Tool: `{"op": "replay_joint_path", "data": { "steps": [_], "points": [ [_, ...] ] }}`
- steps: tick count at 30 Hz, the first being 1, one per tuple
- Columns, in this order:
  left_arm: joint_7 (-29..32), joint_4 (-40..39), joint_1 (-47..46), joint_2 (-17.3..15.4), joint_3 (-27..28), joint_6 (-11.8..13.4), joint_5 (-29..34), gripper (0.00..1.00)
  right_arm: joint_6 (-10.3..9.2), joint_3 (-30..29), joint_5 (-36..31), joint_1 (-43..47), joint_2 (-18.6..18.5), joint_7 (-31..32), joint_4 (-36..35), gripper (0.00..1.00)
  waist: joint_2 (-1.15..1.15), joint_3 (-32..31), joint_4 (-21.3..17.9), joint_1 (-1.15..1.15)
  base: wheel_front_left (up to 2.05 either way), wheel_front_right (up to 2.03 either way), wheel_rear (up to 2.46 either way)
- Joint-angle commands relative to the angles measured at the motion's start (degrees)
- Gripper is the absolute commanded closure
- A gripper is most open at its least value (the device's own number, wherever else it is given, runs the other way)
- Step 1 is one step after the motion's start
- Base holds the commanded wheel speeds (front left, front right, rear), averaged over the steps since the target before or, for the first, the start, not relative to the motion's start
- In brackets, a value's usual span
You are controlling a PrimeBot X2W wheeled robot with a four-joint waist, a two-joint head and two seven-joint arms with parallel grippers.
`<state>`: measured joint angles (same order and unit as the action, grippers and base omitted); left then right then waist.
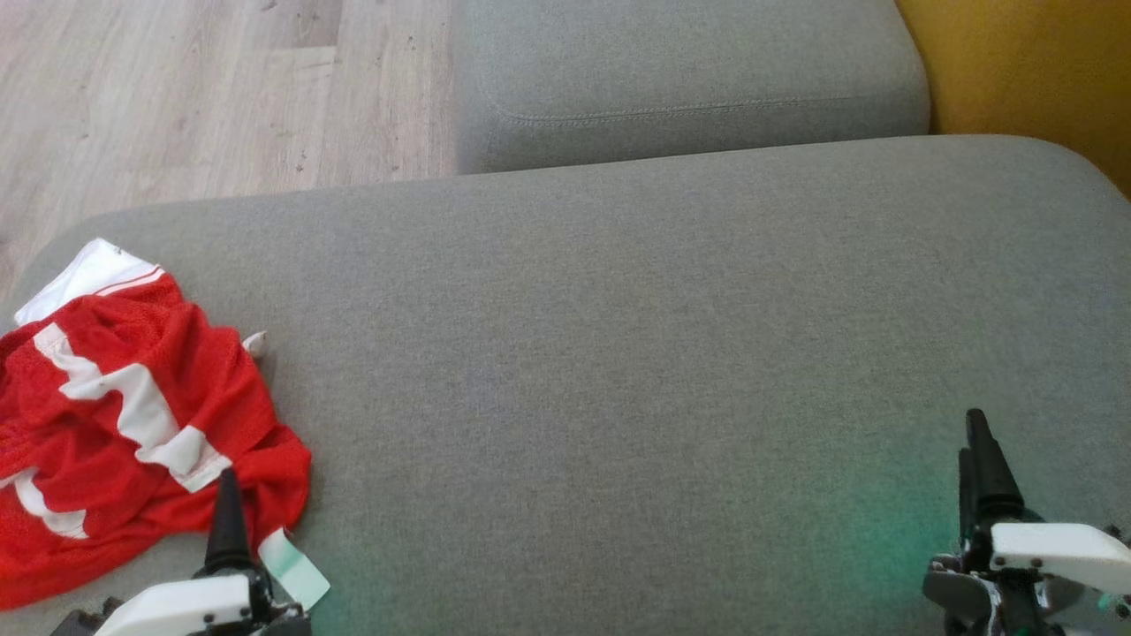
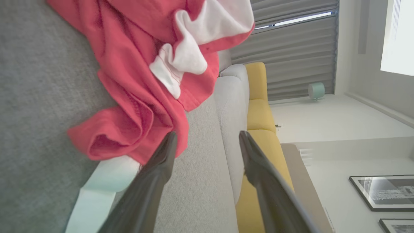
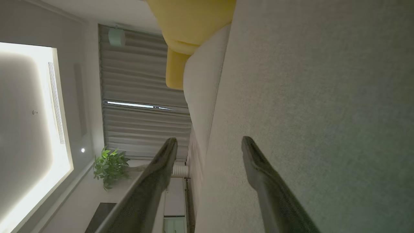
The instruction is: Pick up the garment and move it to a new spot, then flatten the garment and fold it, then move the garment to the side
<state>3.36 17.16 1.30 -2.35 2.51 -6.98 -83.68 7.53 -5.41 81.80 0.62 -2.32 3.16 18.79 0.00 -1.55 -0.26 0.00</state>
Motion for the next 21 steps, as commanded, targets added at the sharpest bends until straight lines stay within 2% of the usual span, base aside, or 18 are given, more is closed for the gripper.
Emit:
{"op": "replay_joint_path", "data": {
  "steps": [1, 9, 21],
  "points": [
    [-0.6, -2.39, -1.37, -0.25, 0.05, 0.27, 1.32, 0.0, -0.01, 0.61, -1.48, -1.54, -0.22, -0.51, -2.34, 0.0, 0.0, -0.05, -0.01, 0.0, 0.0, 0.0, 0.0],
    [-1.96, -4.95, -0.81, -0.28, -1.63, 2.15, 9.46, 0.0, -0.01, 2.63, -10.64, -0.88, -0.25, -1.86, -4.71, 0.0, 0.0, -0.64, 0.0, 0.0, 0.0, 0.0, 0.0],
    [-3.99, -6.76, 0.05, -0.92, -5.03, 5.47, 21.87, 0.0, -0.01, 5.19, -20.58, -0.14, -0.29, -3.88, -7.2, 0.0, 0.0, -1.27, 0.04, 0.0, 0.0, 0.0, 0.0]
  ]
}}
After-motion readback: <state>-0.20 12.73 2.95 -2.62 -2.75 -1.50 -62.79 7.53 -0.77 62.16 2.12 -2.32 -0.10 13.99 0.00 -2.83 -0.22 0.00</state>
